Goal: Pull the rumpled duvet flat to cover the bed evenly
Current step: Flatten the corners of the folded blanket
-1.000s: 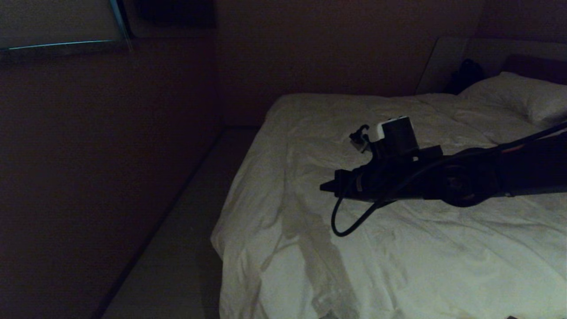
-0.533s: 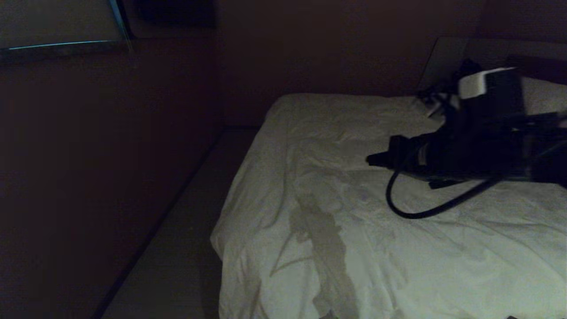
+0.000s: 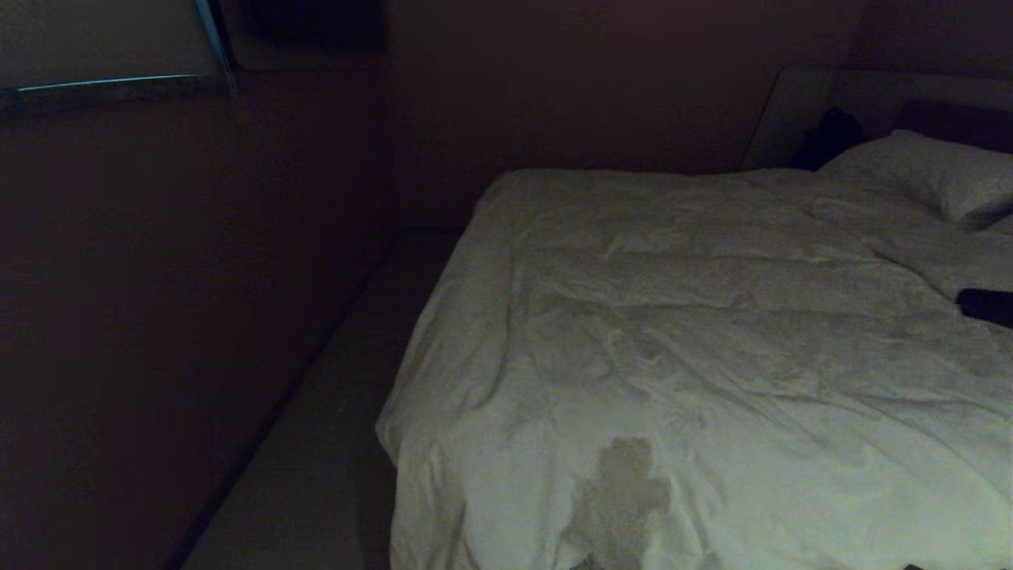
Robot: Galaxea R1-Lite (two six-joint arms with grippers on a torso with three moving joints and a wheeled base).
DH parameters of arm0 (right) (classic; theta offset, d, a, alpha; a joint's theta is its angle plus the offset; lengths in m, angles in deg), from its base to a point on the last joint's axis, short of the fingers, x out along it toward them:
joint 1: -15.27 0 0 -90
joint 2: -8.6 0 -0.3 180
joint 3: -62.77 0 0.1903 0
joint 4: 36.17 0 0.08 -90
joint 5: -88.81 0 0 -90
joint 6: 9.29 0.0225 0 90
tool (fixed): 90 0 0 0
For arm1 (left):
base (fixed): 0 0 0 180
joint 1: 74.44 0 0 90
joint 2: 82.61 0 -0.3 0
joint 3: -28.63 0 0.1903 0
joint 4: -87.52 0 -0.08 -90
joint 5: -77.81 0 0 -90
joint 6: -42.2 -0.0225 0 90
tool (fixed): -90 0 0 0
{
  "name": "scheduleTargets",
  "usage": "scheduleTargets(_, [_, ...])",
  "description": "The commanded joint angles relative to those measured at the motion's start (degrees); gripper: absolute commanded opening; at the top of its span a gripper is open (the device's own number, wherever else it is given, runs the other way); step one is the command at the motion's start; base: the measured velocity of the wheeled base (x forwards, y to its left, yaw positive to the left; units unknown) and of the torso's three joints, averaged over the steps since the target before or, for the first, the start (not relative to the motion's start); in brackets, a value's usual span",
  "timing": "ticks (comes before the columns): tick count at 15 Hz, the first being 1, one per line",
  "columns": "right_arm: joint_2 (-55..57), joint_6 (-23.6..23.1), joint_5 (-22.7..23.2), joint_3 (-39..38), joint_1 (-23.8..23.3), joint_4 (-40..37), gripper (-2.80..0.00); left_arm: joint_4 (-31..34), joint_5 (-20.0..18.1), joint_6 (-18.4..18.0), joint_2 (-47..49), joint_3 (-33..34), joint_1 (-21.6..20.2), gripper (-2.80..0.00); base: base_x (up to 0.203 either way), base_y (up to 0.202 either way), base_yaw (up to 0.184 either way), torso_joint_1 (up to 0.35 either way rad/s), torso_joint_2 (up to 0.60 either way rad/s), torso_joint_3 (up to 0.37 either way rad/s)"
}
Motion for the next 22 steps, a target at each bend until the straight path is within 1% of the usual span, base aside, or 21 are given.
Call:
scheduleTargets(1, [-7.7,-1.1,-5.0,-3.4,-0.7,-2.1,-2.80,0.0,0.0,0.0,0.0,0.0,0.0,-2.80,0.000,0.000,0.000,0.000,0.00,0.000])
scheduleTargets(2, [-12.0,-1.5,-7.0,-5.0,-0.7,-3.2,-2.80,0.0,-0.4,-0.2,0.0,0.0,0.0,-2.80,0.000,0.000,0.000,0.000,0.00,0.000])
scheduleTargets(4, [-24.2,-2.6,-11.9,-8.8,-0.8,-5.2,-2.80,0.0,-0.5,-0.3,0.0,0.0,0.0,-2.80,0.000,0.000,0.000,0.000,0.00,0.000])
scheduleTargets(6, [-33.1,-5.4,-16.3,-13.3,-1.1,-6.7,-2.80,-0.1,-0.5,-0.2,0.0,0.0,0.0,-2.80,0.000,0.000,0.000,0.000,0.00,0.000])
scheduleTargets(8, [-38.3,-10.1,-19.4,-17.3,-2.0,-7.8,-2.80,0.0,-0.5,-0.3,0.0,0.0,0.0,-2.80,0.000,0.000,0.000,0.000,0.00,0.000])
scheduleTargets(10, [-38.5,-11.2,-23.2,-18.7,-2.3,-7.4,-2.80,0.1,-0.4,-0.5,0.0,0.0,0.0,-2.80,0.000,0.000,0.000,0.000,0.00,0.000])
scheduleTargets(11, [-38.5,-11.2,-23.2,-18.7,-2.3,-7.4,-2.80,0.1,-0.4,-0.5,0.0,0.0,0.0,-2.80,0.000,0.000,0.000,0.000,0.00,0.000])
scheduleTargets(13, [-38.4,-14.6,-24.5,-18.0,-2.8,-7.2,-2.80,0.1,-0.5,-0.5,0.0,0.0,0.0,-2.80,0.000,0.000,0.000,0.000,0.00,0.000])
scheduleTargets(14, [-38.4,-15.8,-24.8,-18.0,-4.4,-7.2,-2.80,0.1,-0.5,-0.5,0.0,0.0,0.0,-2.80,0.000,0.000,0.000,0.000,0.00,0.000])
scheduleTargets(15, [-38.3,-16.2,-24.9,-18.0,-4.7,-7.2,-2.80,0.1,-0.5,-0.5,0.0,0.0,0.0,-2.80,0.000,0.000,0.000,0.000,0.00,0.000])
scheduleTargets(16, [-38.3,-16.8,-24.8,-18.2,-6.4,-7.3,-2.80,0.1,-0.5,-0.6,0.0,0.0,0.0,-2.80,0.000,0.000,0.000,0.000,0.00,0.000])
scheduleTargets(17, [-38.3,-17.2,-24.7,-18.5,-9.0,-7.5,-2.80,0.1,-0.5,-0.6,0.0,0.0,0.0,-2.80,0.000,0.000,0.000,0.000,0.00,0.000])
scheduleTargets(18, [-38.3,-17.6,-24.6,-18.8,-9.8,-7.7,-2.80,0.1,-0.4,-0.8,0.0,0.0,0.0,-2.80,0.000,0.000,0.000,0.000,0.00,0.000])
scheduleTargets(20, [-41.0,-18.0,-24.2,-20.3,-13.2,-7.7,-2.80,0.1,-0.4,-1.0,0.0,0.0,0.0,-2.80,0.000,0.000,0.000,0.000,0.00,0.000])
scheduleTargets(21, [-44.5,-18.6,-23.5,-21.4,-13.5,-7.3,-2.80,0.1,-0.4,-1.3,0.0,0.0,0.0,-2.80,0.000,0.000,0.000,0.000,0.00,0.000])
scheduleTargets(22, [-47.5,-19.4,-21.9,-22.5,-13.6,-7.1,-2.80,0.0,-0.2,-1.4,0.0,0.0,0.0,-2.80,0.000,0.000,0.000,0.000,0.00,0.000])
